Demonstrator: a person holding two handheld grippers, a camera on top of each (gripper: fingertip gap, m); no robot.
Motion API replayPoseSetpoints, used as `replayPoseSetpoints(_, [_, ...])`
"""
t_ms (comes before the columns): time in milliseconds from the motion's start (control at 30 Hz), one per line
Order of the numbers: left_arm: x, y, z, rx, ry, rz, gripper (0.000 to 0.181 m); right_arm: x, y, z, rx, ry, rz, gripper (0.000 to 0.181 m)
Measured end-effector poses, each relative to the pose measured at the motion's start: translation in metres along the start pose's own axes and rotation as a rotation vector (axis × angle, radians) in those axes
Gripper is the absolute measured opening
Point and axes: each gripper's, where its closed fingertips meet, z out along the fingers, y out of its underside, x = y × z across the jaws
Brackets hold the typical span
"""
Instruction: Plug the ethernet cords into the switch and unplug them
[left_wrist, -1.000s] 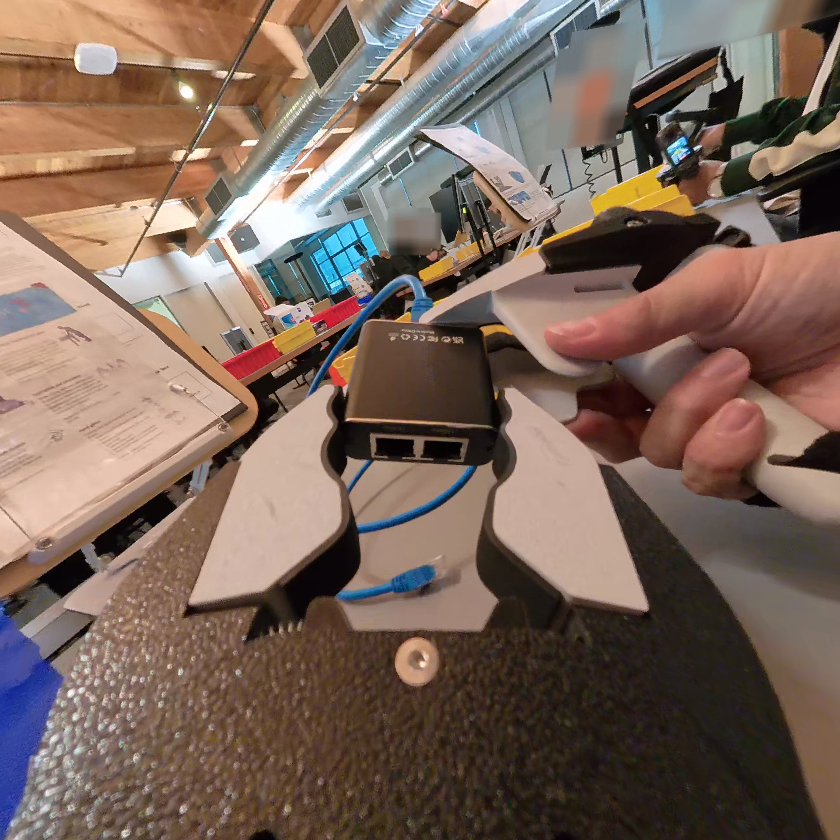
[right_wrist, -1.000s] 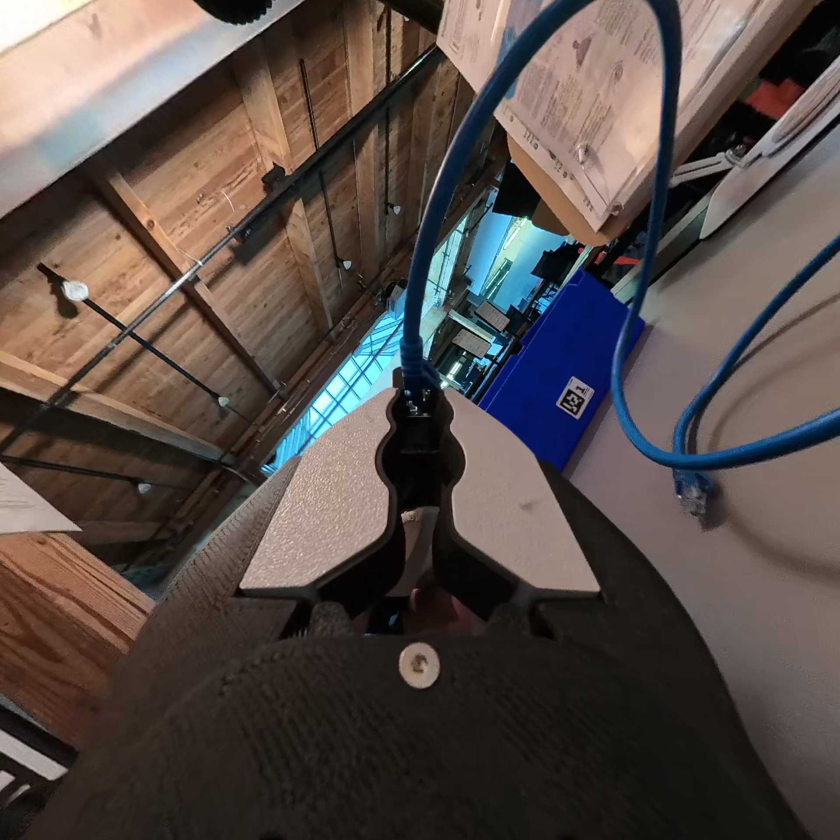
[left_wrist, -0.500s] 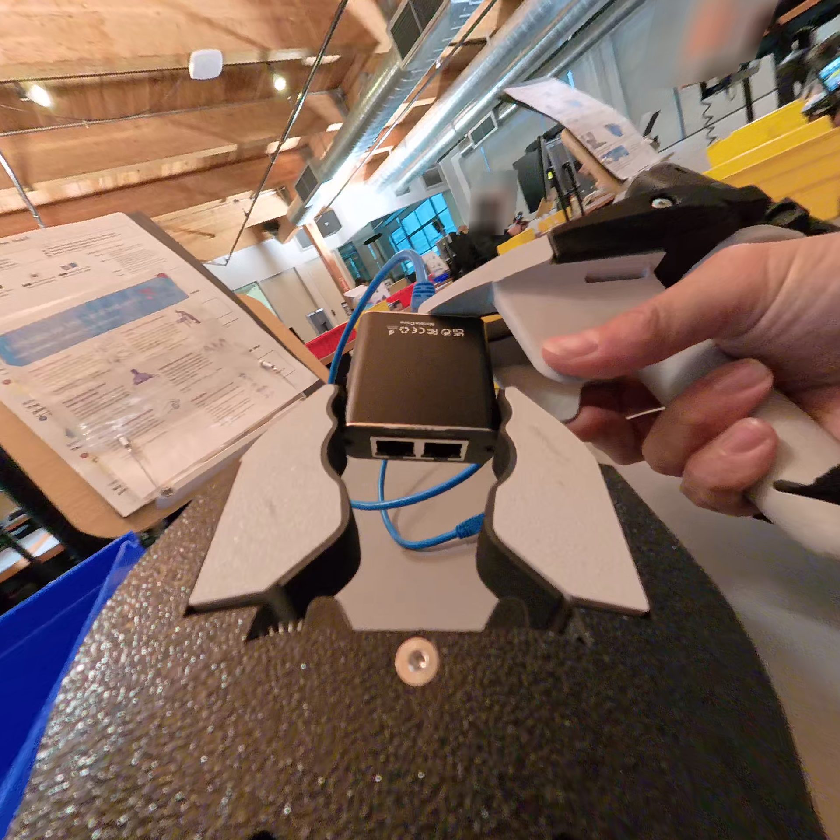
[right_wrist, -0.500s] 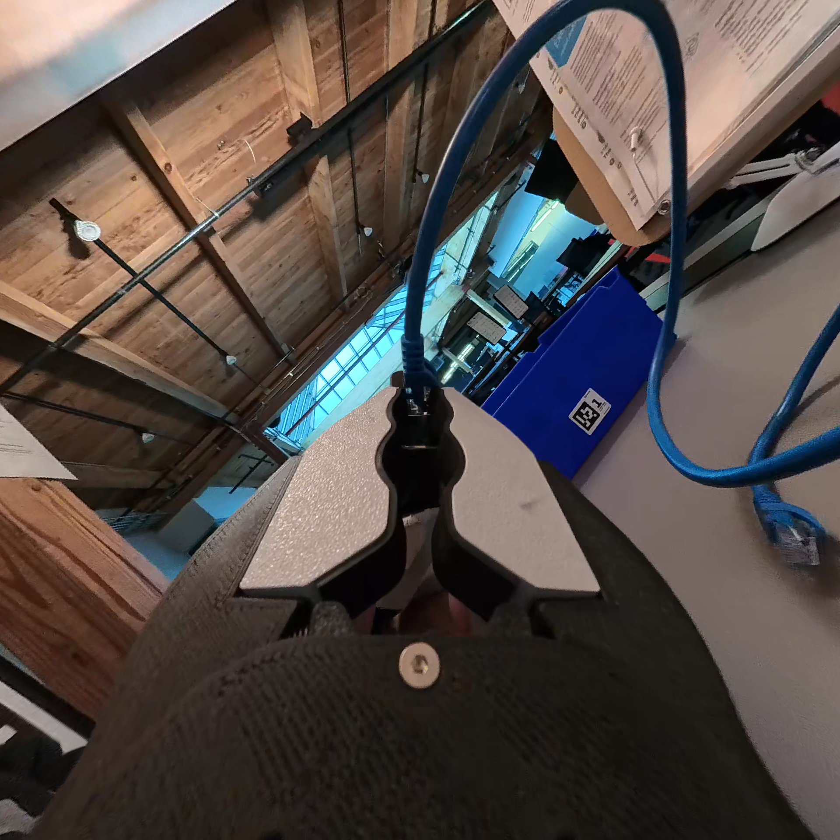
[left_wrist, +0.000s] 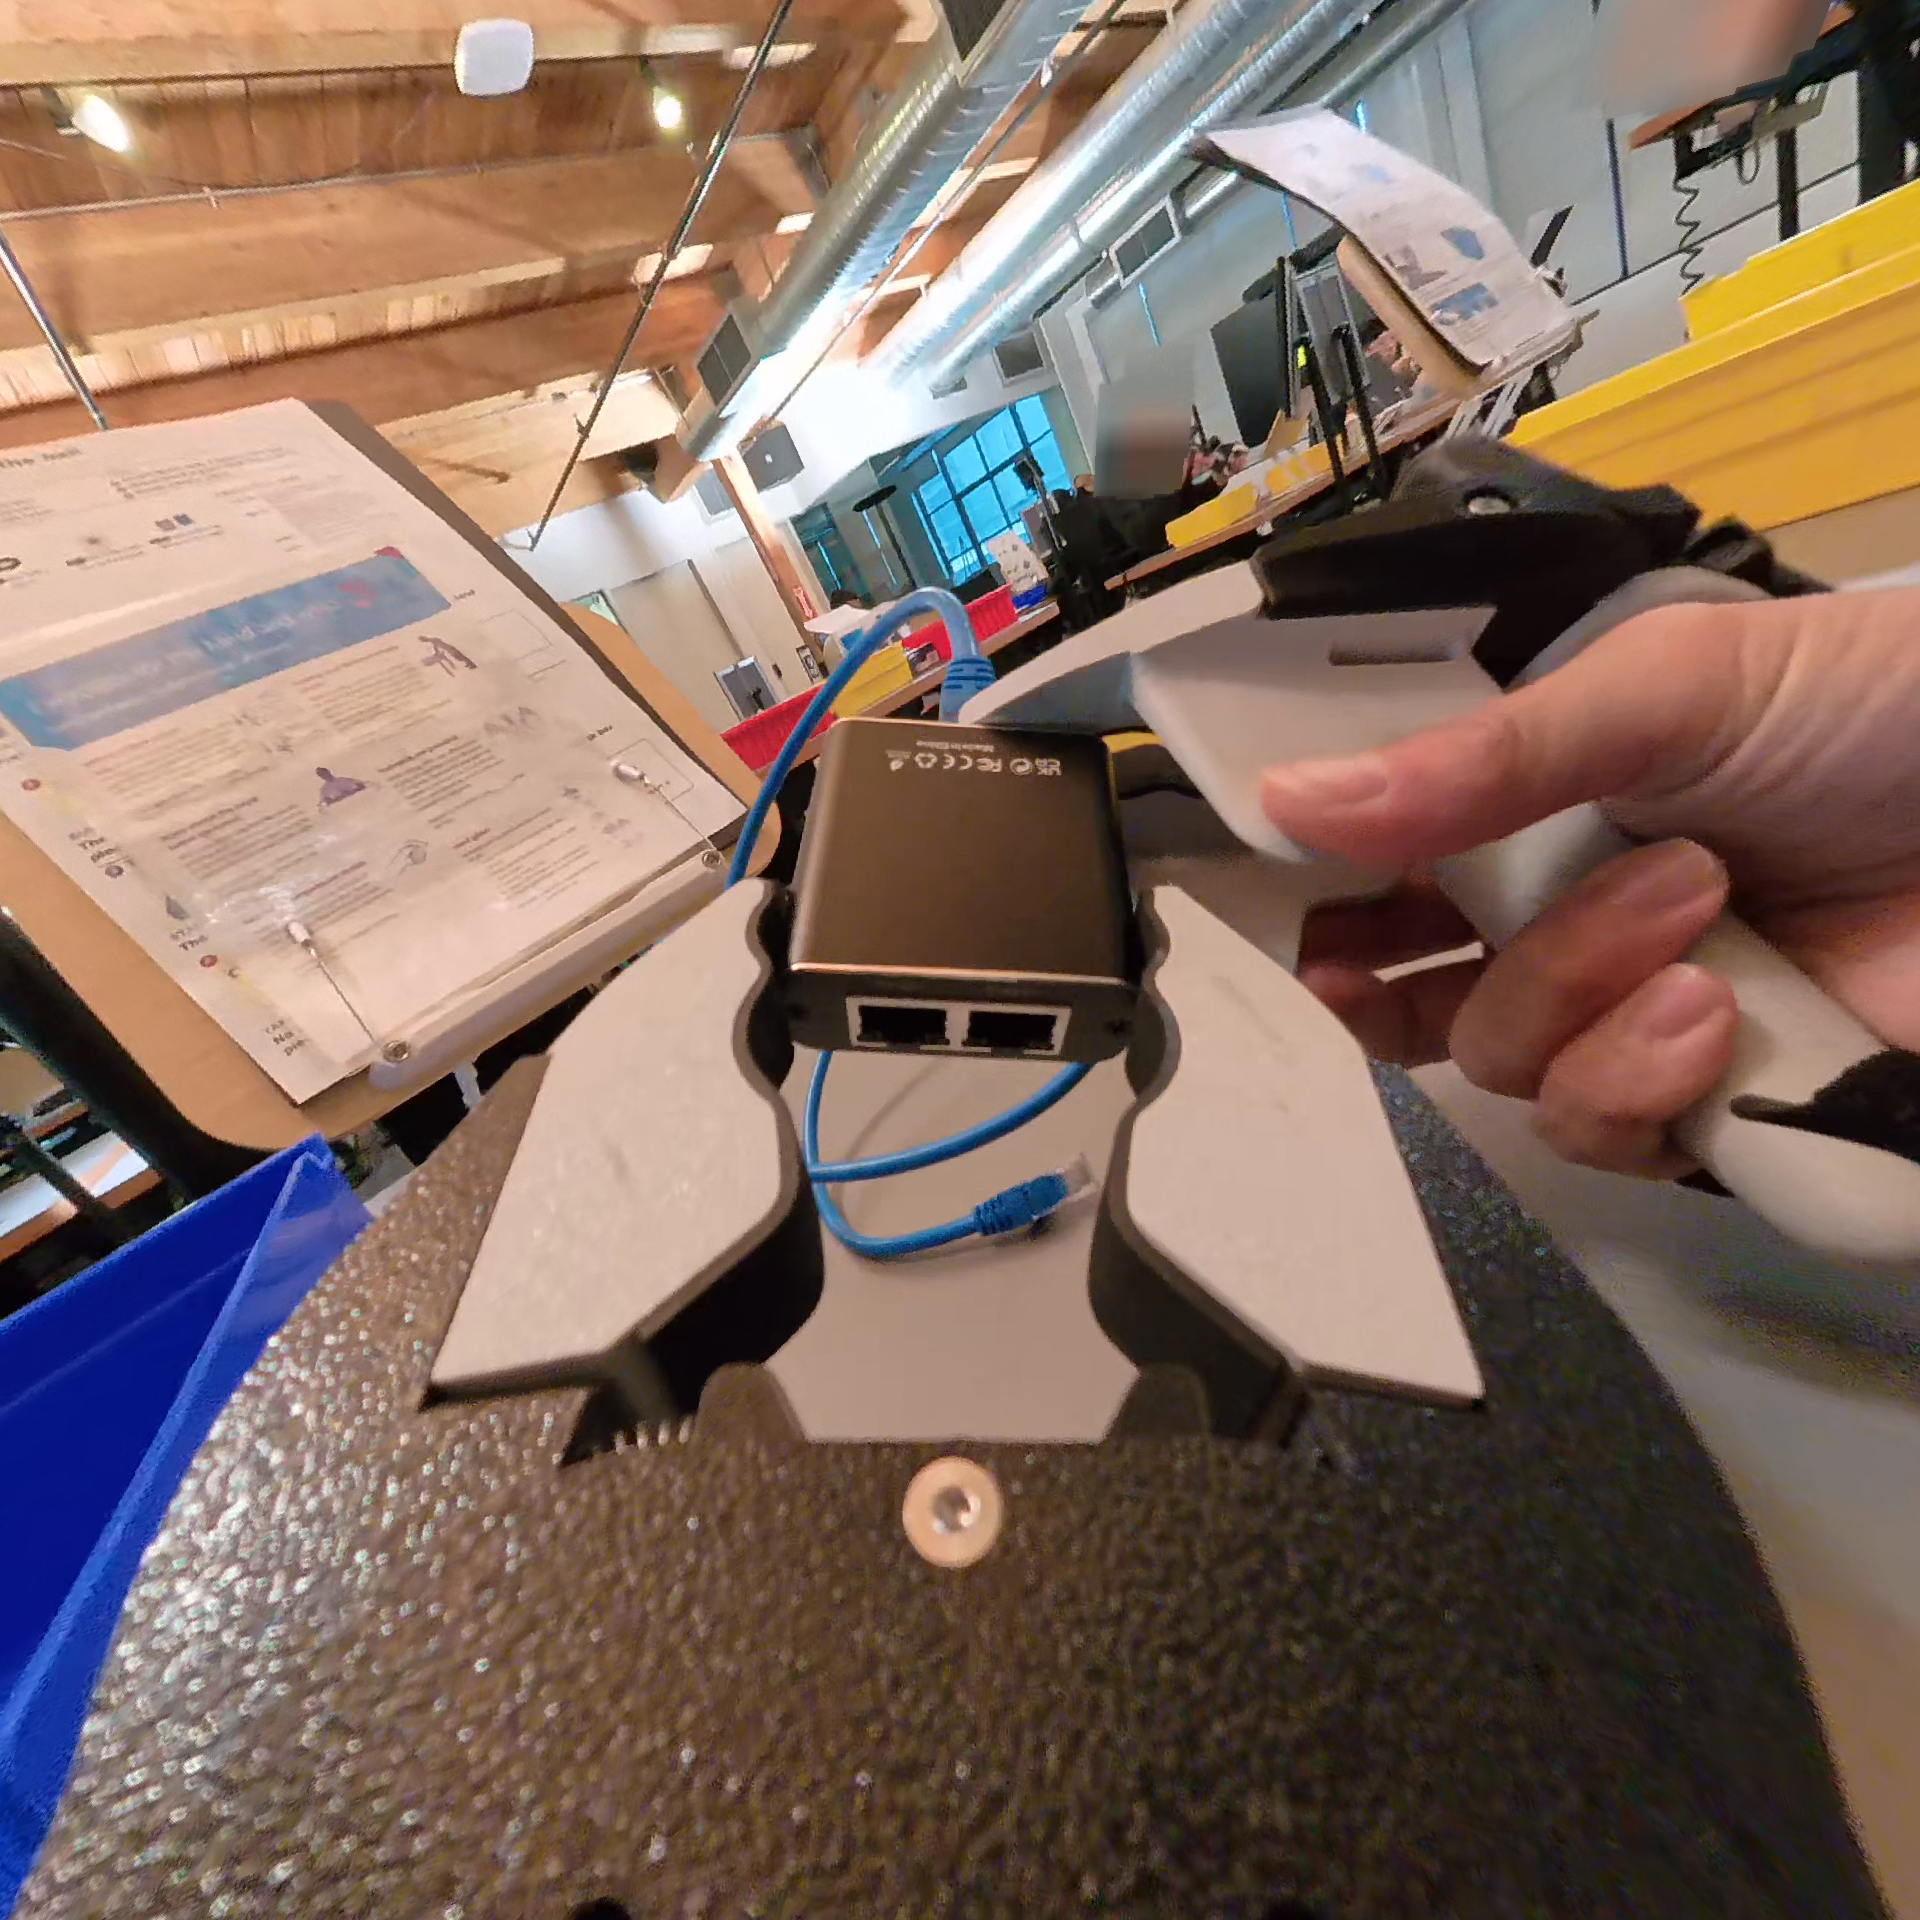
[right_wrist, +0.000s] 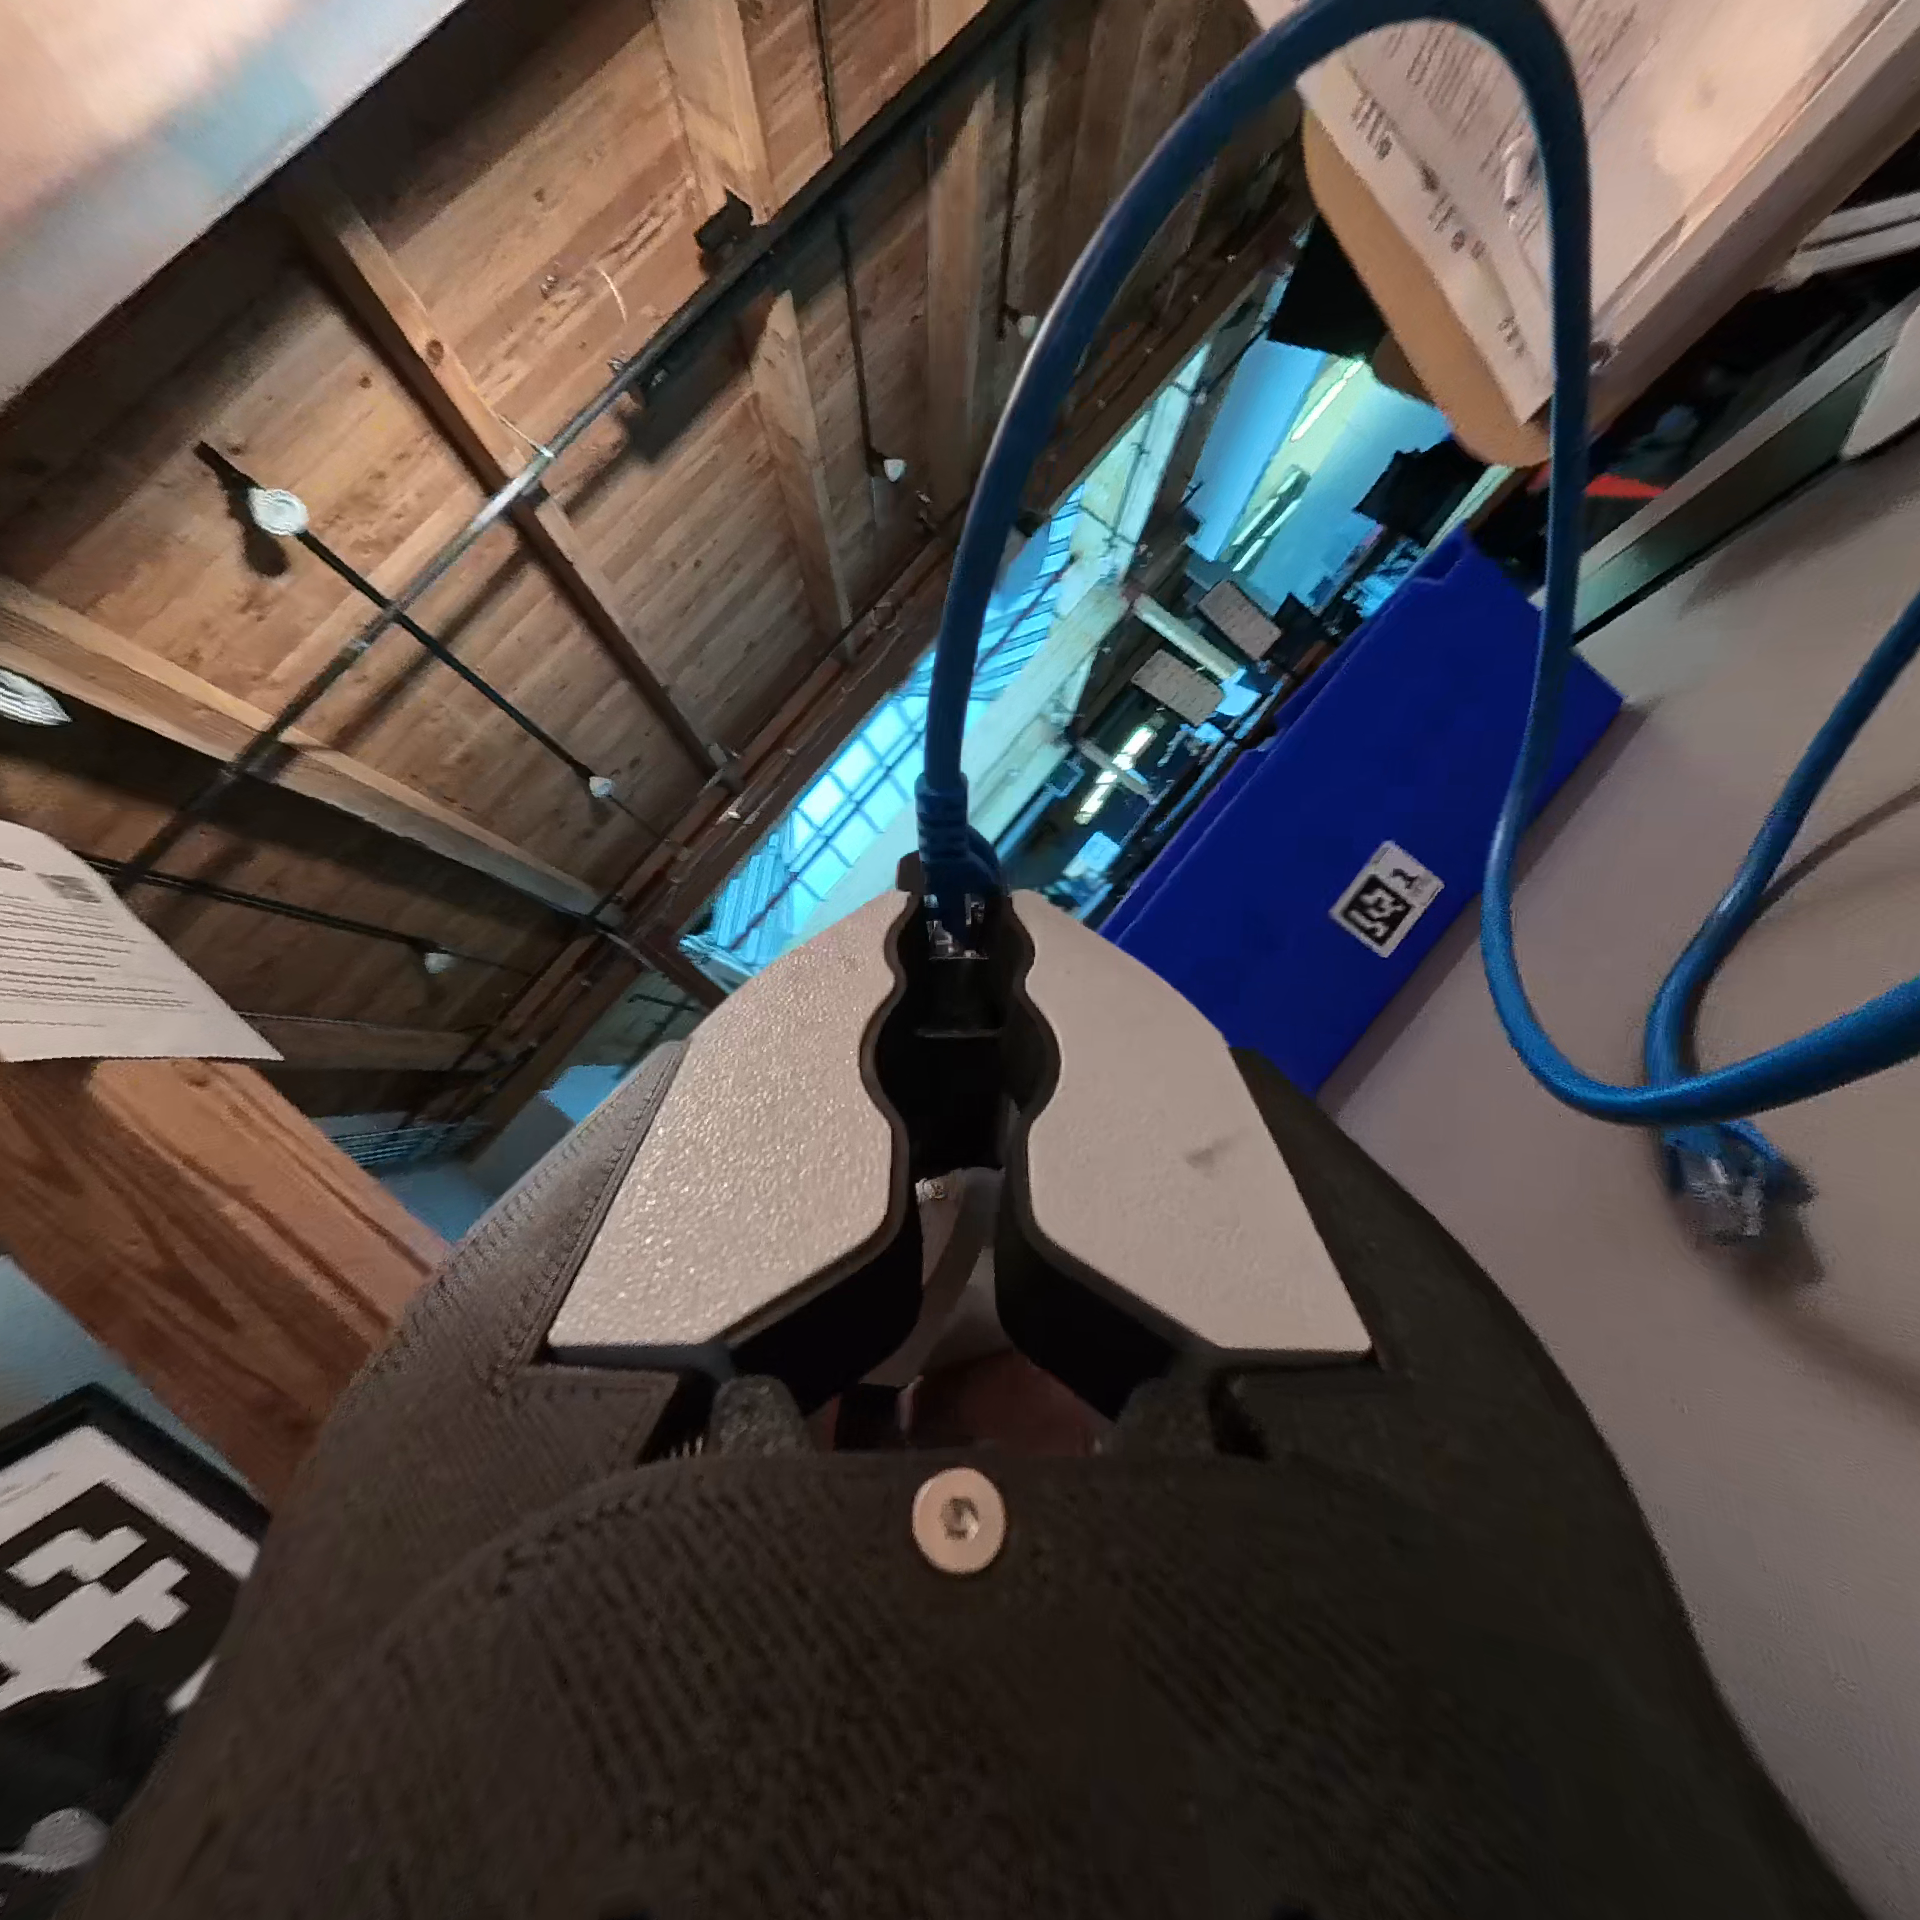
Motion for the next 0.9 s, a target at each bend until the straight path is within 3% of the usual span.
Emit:
replayPoseSetpoints(233, [0.007, 0.004, 0.003, -0.019, 0.031, 0.005, 0.062, 0.001, -0.001, -0.009, 0.004, 0.009, -0.002, 0.020])
replayPoseSetpoints(333, [0.006, 0.003, 0.003, -0.009, 0.031, -0.009, 0.062, 0.002, -0.001, -0.008, 0.003, 0.006, -0.002, 0.012])
replayPoseSetpoints(667, [0.006, 0.005, 0.004, -0.035, 0.001, 0.032, 0.062, 0.007, -0.002, -0.008, 0.116, 0.035, 0.050, 0.012])
replayPoseSetpoints(900, [0.005, 0.010, 0.004, -0.067, -0.014, 0.034, 0.062, 0.009, -0.001, -0.006, 0.095, 0.046, 0.055, 0.011])
